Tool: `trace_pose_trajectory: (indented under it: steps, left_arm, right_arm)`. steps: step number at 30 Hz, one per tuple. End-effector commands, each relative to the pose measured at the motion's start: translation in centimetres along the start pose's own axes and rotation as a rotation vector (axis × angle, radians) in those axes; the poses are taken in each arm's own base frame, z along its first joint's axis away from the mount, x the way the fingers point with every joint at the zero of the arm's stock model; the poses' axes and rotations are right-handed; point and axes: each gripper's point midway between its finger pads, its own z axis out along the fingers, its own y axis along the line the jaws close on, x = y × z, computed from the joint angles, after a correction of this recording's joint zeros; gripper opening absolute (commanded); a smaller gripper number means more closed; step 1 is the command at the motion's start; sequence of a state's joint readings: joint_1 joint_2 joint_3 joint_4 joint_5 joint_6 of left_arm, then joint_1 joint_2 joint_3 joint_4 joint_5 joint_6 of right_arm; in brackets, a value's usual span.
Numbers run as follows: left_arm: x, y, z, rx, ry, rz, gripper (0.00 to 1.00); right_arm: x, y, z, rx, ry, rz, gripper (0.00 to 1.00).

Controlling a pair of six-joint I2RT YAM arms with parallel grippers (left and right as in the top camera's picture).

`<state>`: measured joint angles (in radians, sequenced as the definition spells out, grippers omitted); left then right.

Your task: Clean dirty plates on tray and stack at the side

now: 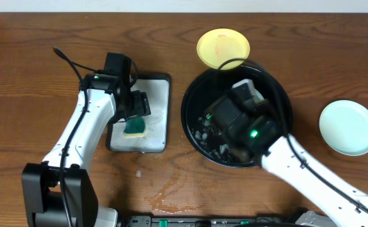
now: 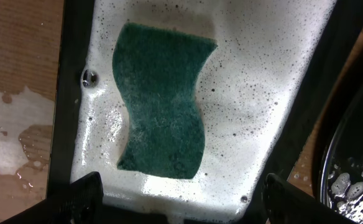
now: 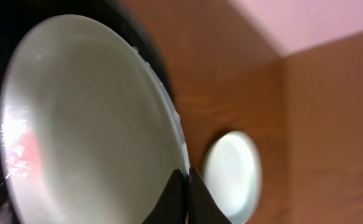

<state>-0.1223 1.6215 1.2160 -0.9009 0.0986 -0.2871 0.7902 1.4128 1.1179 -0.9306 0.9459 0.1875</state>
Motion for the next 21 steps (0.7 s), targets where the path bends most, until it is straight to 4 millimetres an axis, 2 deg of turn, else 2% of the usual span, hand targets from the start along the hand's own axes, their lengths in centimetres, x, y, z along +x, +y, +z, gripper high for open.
trace_pose_trajectory:
  steps: [1,6,16,21]
  left_arm:
    - [0.1,0.2,0.2,-0.008,0.008,0.003,0.82]
    - [0.1,0.2,0.2,-0.008,0.008,0.003,0.83]
    - [0.1,0.2,0.2,-0.008,0.008,0.003,0.82]
    - [0.1,0.2,0.2,-0.008,0.008,0.003,0.82]
  right_arm:
    - [-2.3,-3.0,-2.9,0.184,-0.131,0.031,0.01]
    - [-2.7,-2.3,-4.0,0.17,-0.169,0.016,0.01]
    - [-4.2,-4.3,-6.5,0.193,-0.265,0.025,0.01]
    - [-4.5,-3.8,-6.8,0.144,-0.279,0.001,0.01]
